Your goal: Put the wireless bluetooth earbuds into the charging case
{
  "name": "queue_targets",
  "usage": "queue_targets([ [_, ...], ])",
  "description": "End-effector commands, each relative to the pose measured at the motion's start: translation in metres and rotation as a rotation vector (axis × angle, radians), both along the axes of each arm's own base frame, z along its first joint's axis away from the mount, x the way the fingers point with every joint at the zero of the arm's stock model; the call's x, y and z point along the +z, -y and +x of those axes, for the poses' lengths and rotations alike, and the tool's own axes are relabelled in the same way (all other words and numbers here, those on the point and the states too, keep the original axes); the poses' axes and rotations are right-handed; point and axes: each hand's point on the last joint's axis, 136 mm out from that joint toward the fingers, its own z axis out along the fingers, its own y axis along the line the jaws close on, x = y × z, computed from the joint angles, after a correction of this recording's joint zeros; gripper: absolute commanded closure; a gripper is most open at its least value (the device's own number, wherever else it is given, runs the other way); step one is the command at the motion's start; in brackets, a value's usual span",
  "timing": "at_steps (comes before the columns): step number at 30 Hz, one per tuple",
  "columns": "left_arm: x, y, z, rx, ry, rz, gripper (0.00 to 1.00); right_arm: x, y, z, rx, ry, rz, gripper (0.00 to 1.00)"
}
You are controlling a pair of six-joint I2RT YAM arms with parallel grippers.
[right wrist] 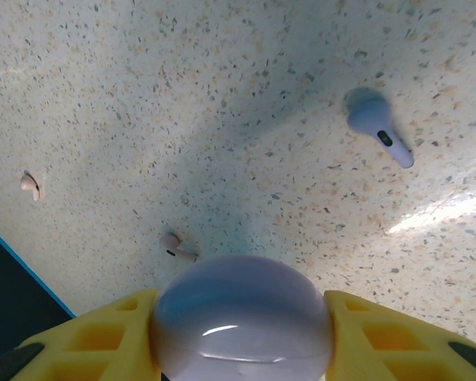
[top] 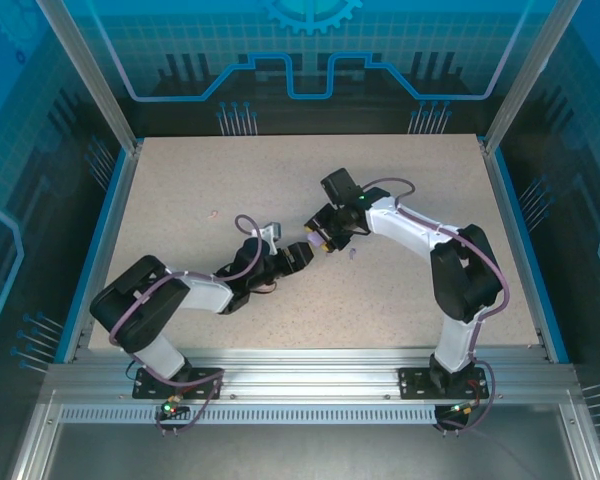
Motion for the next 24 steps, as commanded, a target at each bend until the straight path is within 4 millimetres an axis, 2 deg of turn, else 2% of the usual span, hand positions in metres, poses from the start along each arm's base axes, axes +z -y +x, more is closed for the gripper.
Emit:
queue_targets([
  [1, 0.022, 0.01, 0.015, 0.018, 0.078, -0.038, 0.34, 0.003, -0.008, -0.004, 0.006, -0.019, 0.016, 0.6],
  [16, 0.021, 0.016, 0.03, 0.045, 0.086, -0.041, 0.51, 0.005, -0.016, -0.008, 0.024, -0.017, 0.022, 0.6],
  [24, 0.021, 0.017, 0.033, 0.049, 0.089, -0.04, 0.65, 0.006, -0.015, -0.009, 0.027, -0.016, 0.022, 0.6],
])
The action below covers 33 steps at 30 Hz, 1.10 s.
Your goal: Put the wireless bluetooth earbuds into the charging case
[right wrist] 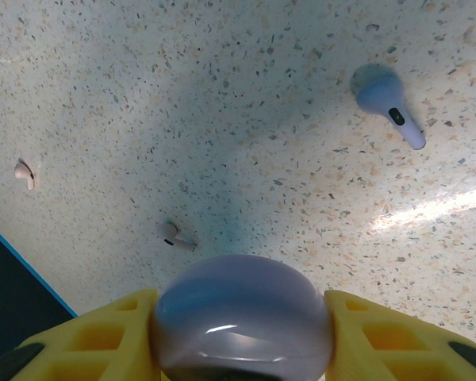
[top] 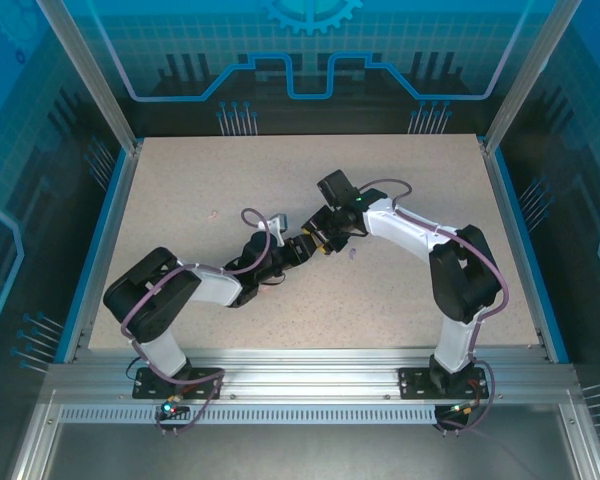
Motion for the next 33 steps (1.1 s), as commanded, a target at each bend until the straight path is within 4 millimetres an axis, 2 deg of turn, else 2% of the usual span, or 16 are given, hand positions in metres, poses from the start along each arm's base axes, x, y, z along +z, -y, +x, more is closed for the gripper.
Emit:
queue_targets([
  [1, 0.007, 0.003, 0.009, 0.018, 0.036, 0.001, 0.68, 0.006, -0.009, -0.004, 0.011, -0.015, 0.02, 0.6],
  [4, 0.007, 0.003, 0.009, 0.018, 0.035, 0.002, 0.71, 0.007, -0.009, -0.004, 0.011, -0.012, 0.018, 0.6],
  [7, 0.006, 0.003, 0.01, 0.018, 0.035, 0.006, 0.81, 0.007, -0.011, -0.005, 0.017, -0.011, 0.021, 0.6],
  [9, 0.004, 0.003, 0.01, 0.018, 0.031, 0.008, 0.82, 0.008, -0.013, -0.006, 0.021, -0.009, 0.022, 0.6],
  [15, 0.003, 0.004, 0.008, 0.012, 0.028, 0.007, 0.95, 0.015, -0.015, -0.005, 0.023, 0.006, 0.033, 0.57],
  [16, 0.003, 0.004, 0.008, 0.011, 0.027, 0.007, 0.96, 0.018, -0.016, -0.003, 0.024, 0.017, 0.037, 0.53],
  [19, 0.004, 0.005, 0.006, -0.001, 0.021, 0.004, 0.99, 0.03, -0.01, 0.012, 0.012, 0.062, 0.048, 0.3],
  [22, 0.004, 0.005, -0.001, -0.025, 0.01, 0.013, 1.0, 0.056, 0.006, 0.034, -0.005, 0.14, 0.053, 0.21],
  [25, 0.01, 0.005, -0.011, -0.073, 0.008, 0.033, 1.0, 0.083, 0.037, 0.048, -0.009, 0.227, 0.012, 0.19],
  [28, 0.019, 0.007, -0.024, -0.151, 0.019, 0.067, 1.0, 0.097, 0.068, 0.047, 0.025, 0.32, -0.047, 0.17],
  [29, 0.024, 0.01, -0.029, -0.196, 0.026, 0.073, 1.0, 0.095, 0.077, 0.043, 0.038, 0.347, -0.07, 0.17],
  [33, 0.042, 0.019, -0.05, -0.366, 0.036, 0.084, 1.0, 0.093, 0.096, 0.025, 0.106, 0.508, -0.084, 0.17],
])
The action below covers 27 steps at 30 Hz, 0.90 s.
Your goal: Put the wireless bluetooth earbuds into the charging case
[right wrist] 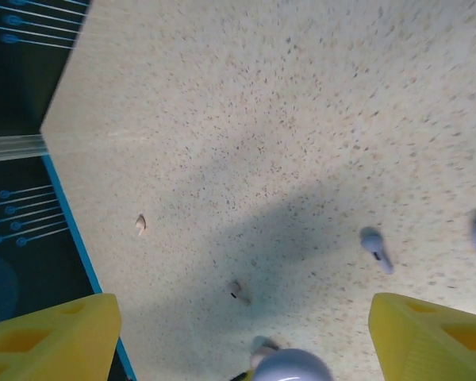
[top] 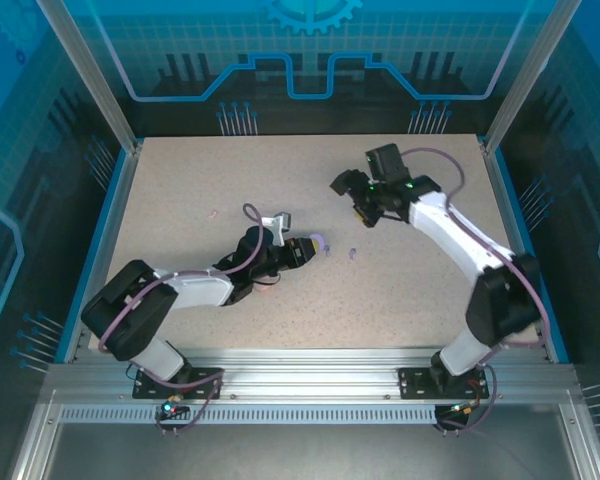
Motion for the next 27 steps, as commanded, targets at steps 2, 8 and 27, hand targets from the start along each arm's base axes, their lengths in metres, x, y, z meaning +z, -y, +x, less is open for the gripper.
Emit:
queue_targets([
  [2, 0.022, 0.011, -0.03, -0.234, 0.019, 0.032, 1.0, 0.0, 0.01, -0.023, 0.172, 0.24, -0.076, 0.18],
  [8, 0.043, 0.006, -0.042, -0.315, 0.028, 0.015, 1.0, 0.009, 0.005, -0.075, 0.41, 0.502, -0.047, 0.18],
  [27, 0.06, 0.014, -0.033, -0.339, 0.056, -0.002, 1.0, -0.024, -0.044, -0.097, 0.642, 0.447, 0.051, 0.17],
])
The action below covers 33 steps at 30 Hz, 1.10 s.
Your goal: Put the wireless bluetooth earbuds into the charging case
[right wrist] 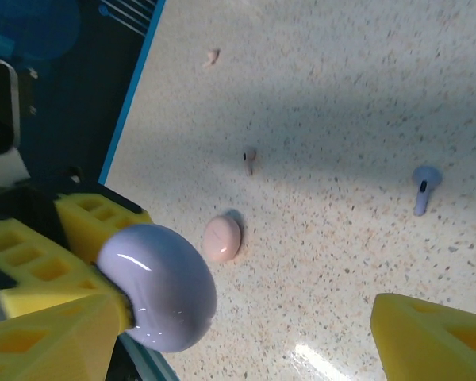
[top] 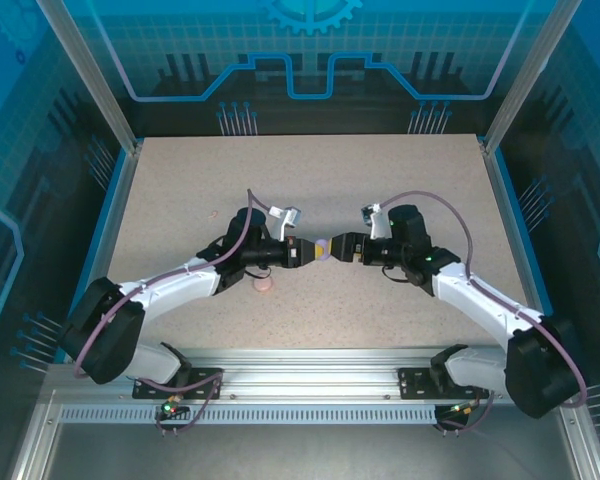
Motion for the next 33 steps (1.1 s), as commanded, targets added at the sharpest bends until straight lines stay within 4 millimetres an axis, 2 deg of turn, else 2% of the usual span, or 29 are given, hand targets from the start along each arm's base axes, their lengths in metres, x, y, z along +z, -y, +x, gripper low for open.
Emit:
queue_targets([
  [1, 0.013, 0.004, 0.004, -0.03, 0.043, -0.014, 1.0, 0.009, -0.013, 0.004, 0.047, 0.04, 0.015, 0.17],
  [5, 0.017, 0.003, 0.003, -0.032, 0.052, -0.02, 1.0, -0.009, -0.007, 0.009, 0.012, 0.002, -0.028, 0.19],
  [12, 0.027, 0.004, 0.0, -0.04, 0.072, -0.045, 1.0, -0.047, 0.016, 0.015, -0.081, -0.095, -0.077, 0.21],
  [17, 0.029, 0.002, 0.0, -0.035, 0.082, -0.049, 1.0, -0.061, 0.027, 0.014, -0.115, -0.142, -0.108, 0.22],
  [20, 0.026, 0.002, 0.0, -0.03, 0.079, -0.045, 1.0, -0.05, 0.031, 0.009, -0.123, -0.139, -0.065, 0.23],
  [25, 0.026, 0.002, 0.002, -0.013, 0.081, -0.069, 1.0, -0.014, 0.024, -0.003, -0.082, -0.083, 0.074, 0.25],
  [29, 0.03, 0.003, 0.003, -0.013, 0.082, -0.095, 1.0, 0.007, 0.011, -0.005, -0.022, -0.036, 0.189, 0.34],
  [33, 0.033, 0.004, 0.002, -0.013, 0.077, -0.114, 1.0, 0.011, 0.011, -0.001, -0.03, -0.016, 0.195, 0.43],
])
